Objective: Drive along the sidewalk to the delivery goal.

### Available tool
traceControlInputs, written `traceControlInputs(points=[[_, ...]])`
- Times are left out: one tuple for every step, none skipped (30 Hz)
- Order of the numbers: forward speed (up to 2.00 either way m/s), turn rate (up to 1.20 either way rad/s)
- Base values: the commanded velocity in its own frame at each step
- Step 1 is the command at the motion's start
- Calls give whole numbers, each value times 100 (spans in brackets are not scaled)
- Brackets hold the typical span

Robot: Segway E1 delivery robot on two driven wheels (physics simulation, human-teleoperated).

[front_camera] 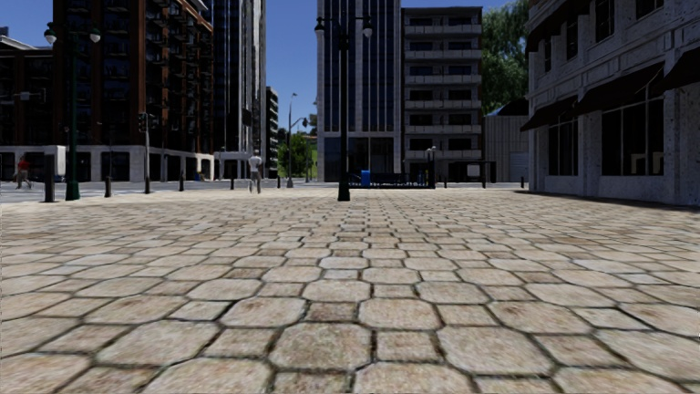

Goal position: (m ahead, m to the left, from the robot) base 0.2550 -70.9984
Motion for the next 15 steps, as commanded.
traceControlInputs(points=[[200,-68],[200,-68],[200,-68],[200,-61],[200,-42],[200,-35],[200,-35],[200,-33],[200,-33],[200,-32],[200,-32],[200,-32],[200,-29],[200,-8],[200,0]])
